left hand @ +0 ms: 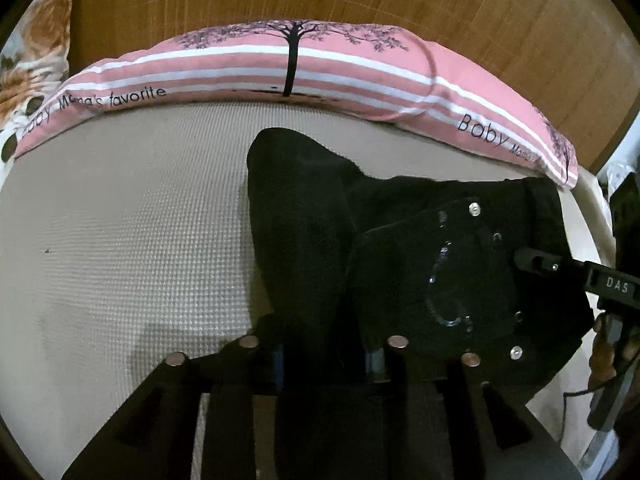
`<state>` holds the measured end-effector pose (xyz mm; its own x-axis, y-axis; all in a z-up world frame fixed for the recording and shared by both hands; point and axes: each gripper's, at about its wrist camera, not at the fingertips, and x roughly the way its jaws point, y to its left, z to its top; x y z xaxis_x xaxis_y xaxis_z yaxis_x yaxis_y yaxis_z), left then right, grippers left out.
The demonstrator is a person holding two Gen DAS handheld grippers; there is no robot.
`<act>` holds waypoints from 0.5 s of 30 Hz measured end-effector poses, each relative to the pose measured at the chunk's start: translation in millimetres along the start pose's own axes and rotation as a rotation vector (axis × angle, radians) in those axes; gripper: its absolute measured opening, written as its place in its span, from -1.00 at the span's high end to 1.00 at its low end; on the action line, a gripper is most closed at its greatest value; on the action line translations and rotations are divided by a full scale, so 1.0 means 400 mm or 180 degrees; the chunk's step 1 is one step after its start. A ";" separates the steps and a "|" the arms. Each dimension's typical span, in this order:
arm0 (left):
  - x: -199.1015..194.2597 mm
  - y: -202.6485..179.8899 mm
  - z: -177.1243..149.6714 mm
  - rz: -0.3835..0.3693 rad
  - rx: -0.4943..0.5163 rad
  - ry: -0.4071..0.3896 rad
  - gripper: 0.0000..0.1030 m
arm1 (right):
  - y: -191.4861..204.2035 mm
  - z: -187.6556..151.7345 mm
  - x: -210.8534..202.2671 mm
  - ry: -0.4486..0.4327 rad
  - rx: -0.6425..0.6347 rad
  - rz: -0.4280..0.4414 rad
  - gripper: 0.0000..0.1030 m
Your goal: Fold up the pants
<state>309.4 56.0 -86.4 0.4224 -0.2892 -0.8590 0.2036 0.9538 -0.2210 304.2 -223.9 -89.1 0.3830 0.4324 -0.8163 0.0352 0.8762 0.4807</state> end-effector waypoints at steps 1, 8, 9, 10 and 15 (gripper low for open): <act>0.002 0.004 -0.003 -0.0005 -0.0012 -0.0008 0.24 | 0.000 -0.002 0.006 -0.0012 -0.0060 -0.0058 0.19; -0.020 0.008 -0.029 0.0093 -0.0098 -0.0136 0.07 | 0.015 -0.020 0.004 -0.0160 -0.0255 -0.0376 -0.19; -0.026 0.002 -0.035 0.0145 -0.0068 -0.0153 0.07 | 0.024 -0.026 -0.002 -0.0178 -0.0316 -0.0445 -0.20; -0.036 -0.006 -0.046 0.0222 -0.0031 -0.0173 0.07 | 0.032 -0.031 -0.008 -0.0192 -0.0365 -0.0499 -0.20; -0.074 -0.038 -0.125 0.0435 0.0090 -0.0184 0.07 | 0.062 -0.101 -0.061 -0.0282 -0.0603 -0.0732 -0.21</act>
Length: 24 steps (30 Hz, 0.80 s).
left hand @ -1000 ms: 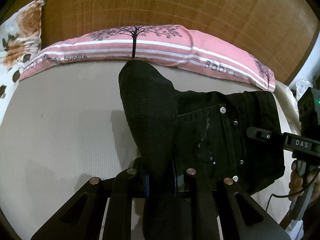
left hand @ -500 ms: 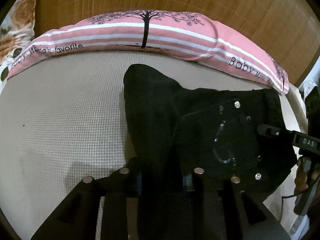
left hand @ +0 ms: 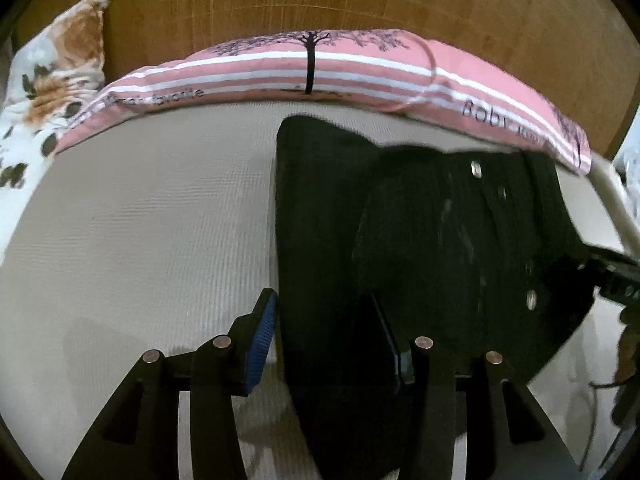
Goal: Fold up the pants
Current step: 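Open both grippers and pull them back from the folded jeans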
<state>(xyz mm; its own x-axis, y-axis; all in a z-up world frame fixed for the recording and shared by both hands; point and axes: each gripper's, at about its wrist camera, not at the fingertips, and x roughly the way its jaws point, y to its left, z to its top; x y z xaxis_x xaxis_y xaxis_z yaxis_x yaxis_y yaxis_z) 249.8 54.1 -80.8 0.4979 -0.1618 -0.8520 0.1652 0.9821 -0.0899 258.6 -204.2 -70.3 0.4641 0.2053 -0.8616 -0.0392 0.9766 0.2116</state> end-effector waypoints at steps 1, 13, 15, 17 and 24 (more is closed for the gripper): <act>-0.009 -0.003 -0.016 0.0018 0.0013 -0.0013 0.07 | 0.002 -0.013 -0.011 -0.0018 -0.0006 -0.0014 -0.21; -0.147 -0.026 -0.129 0.0283 -0.0059 -0.0127 0.07 | -0.016 -0.124 -0.140 -0.0187 0.0300 -0.0056 -0.22; -0.181 -0.033 -0.148 0.0331 -0.0078 -0.0126 0.05 | -0.003 -0.146 -0.167 -0.0193 0.0320 -0.0067 -0.22; -0.208 -0.040 -0.164 0.0383 -0.0091 -0.0113 -0.18 | 0.011 -0.163 -0.188 -0.0224 0.0321 -0.0082 -0.22; -0.321 -0.074 -0.220 0.0418 -0.0106 -0.0244 -0.42 | 0.086 -0.229 -0.280 -0.0367 0.0206 -0.0246 -0.56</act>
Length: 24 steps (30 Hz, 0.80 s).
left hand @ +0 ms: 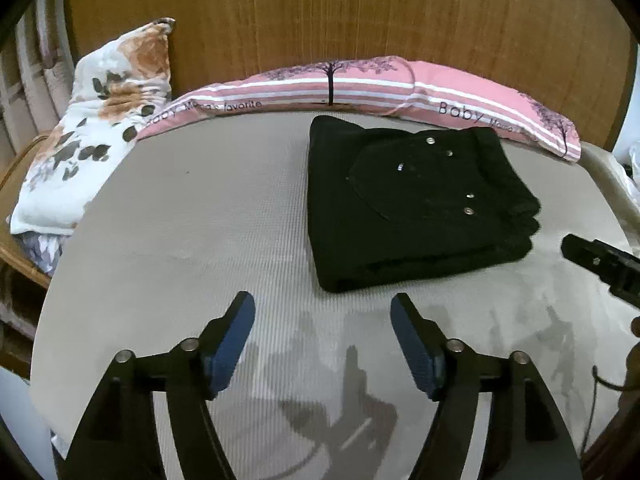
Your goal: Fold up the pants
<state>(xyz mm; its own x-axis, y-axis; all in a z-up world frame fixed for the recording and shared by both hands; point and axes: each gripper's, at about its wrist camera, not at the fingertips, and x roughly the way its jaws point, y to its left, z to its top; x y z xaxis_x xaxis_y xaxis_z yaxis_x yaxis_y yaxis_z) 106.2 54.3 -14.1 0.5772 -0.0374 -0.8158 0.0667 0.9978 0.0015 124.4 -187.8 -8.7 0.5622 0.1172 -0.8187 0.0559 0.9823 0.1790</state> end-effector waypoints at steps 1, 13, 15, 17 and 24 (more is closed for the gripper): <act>-0.013 -0.002 -0.006 0.0009 -0.0004 -0.0017 -0.43 | 0.013 -0.007 -0.013 -0.0016 -0.0029 -0.0024 -0.59; -0.149 -0.018 -0.077 0.0178 -0.0043 -0.0241 -0.65 | 0.113 -0.076 -0.126 -0.0279 -0.0245 -0.0238 -0.89; -0.160 -0.012 -0.083 0.0195 -0.0073 -0.0264 -0.65 | 0.117 -0.085 -0.137 -0.0297 -0.0248 -0.0249 -0.91; -0.169 -0.004 -0.089 0.0204 -0.0113 -0.0264 -0.66 | 0.119 -0.094 -0.147 -0.0310 -0.0224 -0.0248 -0.94; -0.188 0.005 -0.103 0.0213 -0.0155 -0.0284 -0.66 | 0.137 -0.120 -0.161 -0.0342 -0.0296 -0.0308 -0.97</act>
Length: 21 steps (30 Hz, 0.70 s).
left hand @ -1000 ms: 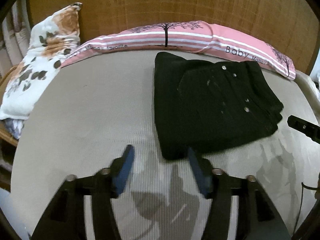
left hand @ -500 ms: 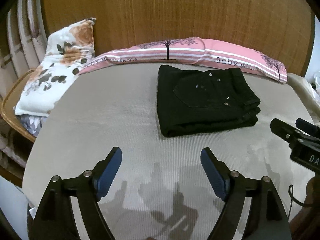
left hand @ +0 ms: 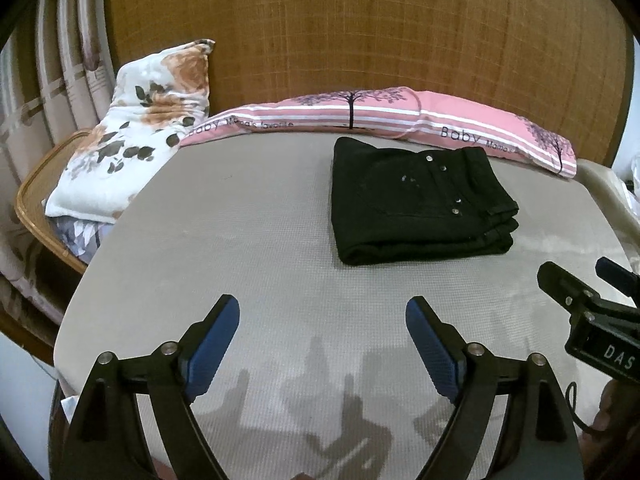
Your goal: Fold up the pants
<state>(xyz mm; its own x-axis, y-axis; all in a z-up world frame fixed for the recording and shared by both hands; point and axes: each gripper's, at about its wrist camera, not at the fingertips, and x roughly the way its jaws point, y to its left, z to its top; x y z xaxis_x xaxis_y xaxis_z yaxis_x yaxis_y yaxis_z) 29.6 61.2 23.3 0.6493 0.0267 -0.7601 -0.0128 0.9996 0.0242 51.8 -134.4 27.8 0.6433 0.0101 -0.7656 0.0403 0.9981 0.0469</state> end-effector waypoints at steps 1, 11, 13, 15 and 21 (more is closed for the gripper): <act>0.000 0.000 -0.001 -0.0005 0.0003 -0.0003 -0.66 | 0.002 -0.002 -0.001 0.0002 -0.0002 0.0002 -0.97; -0.007 -0.001 -0.008 0.0055 0.0016 -0.0010 -0.66 | 0.005 -0.014 -0.008 0.0012 -0.0024 -0.0003 -0.97; -0.007 -0.002 -0.008 0.0068 0.0016 -0.0018 -0.66 | 0.006 -0.016 -0.010 0.0013 -0.0041 -0.0008 -0.97; -0.008 -0.001 -0.011 0.0077 0.0022 -0.0016 -0.66 | 0.009 -0.018 -0.011 0.0012 -0.0061 -0.0018 -0.97; -0.004 0.003 -0.013 0.0103 0.0023 -0.0014 -0.66 | 0.011 -0.022 -0.008 0.0029 -0.0086 -0.0012 -0.97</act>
<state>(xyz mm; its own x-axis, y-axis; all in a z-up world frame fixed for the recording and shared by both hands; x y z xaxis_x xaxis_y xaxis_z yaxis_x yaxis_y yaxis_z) 24.5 62.3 21.2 0.6520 0.0591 -0.7559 -0.0284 0.9982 0.0535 43.4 -129.7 24.8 0.6361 0.0067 -0.7716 0.0219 0.9994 0.0268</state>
